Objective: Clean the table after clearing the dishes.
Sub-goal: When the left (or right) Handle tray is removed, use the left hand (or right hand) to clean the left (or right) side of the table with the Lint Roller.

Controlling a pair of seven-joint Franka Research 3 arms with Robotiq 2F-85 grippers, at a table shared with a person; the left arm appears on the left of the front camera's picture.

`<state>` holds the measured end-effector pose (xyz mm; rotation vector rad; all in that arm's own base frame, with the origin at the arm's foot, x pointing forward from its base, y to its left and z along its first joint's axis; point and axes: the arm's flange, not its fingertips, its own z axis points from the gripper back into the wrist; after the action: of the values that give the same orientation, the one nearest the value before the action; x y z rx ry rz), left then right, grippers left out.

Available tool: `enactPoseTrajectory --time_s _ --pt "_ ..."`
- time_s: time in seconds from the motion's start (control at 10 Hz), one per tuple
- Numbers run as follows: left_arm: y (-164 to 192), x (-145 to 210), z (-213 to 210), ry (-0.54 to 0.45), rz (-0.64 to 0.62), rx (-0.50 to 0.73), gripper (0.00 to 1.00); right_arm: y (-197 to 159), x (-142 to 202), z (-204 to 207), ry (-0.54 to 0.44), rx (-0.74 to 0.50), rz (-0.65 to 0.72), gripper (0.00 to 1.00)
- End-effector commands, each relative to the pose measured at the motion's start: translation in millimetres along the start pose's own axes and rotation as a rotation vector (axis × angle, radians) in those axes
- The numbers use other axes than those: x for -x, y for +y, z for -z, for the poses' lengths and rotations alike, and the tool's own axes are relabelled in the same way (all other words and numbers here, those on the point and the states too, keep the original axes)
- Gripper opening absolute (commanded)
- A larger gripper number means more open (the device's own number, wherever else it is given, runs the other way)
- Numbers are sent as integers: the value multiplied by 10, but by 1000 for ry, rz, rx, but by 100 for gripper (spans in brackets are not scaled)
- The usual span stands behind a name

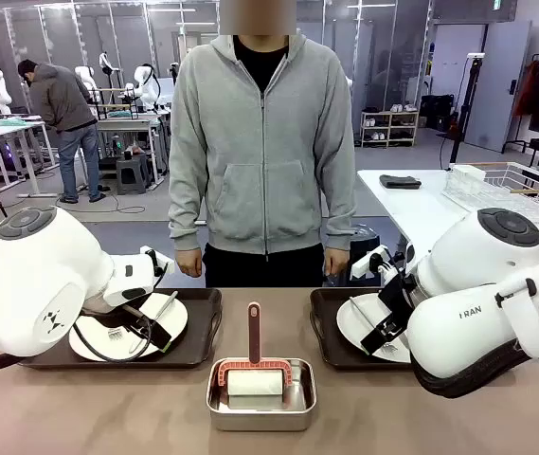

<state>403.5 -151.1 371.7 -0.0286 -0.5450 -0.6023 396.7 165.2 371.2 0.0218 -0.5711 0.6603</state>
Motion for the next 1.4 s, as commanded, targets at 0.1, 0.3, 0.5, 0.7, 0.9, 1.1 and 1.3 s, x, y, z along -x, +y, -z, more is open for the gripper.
enactPoseTrajectory --time_s 0.1,0.3,0.5,0.7,0.9,1.1,1.3 --pt "-2 0 0 0 0 0 100 1 0 0 0 0 0 100" --pt "-2 0 0 0 0 0 100 1 0 0 0 0 0 100" --pt "-2 0 0 0 0 0 100 1 0 0 0 0 0 100" --pt "-2 0 0 0 0 0 100 1 0 0 0 0 0 100" --pt "-2 0 0 0 0 0 100 1 0 0 0 0 0 100" --pt "79 -147 -109 12 10 24 100 -137 -142 -160 23 -34 25 100" --pt "300 -370 -334 71 -1 124 100 -354 -396 -314 96 -134 52 100"
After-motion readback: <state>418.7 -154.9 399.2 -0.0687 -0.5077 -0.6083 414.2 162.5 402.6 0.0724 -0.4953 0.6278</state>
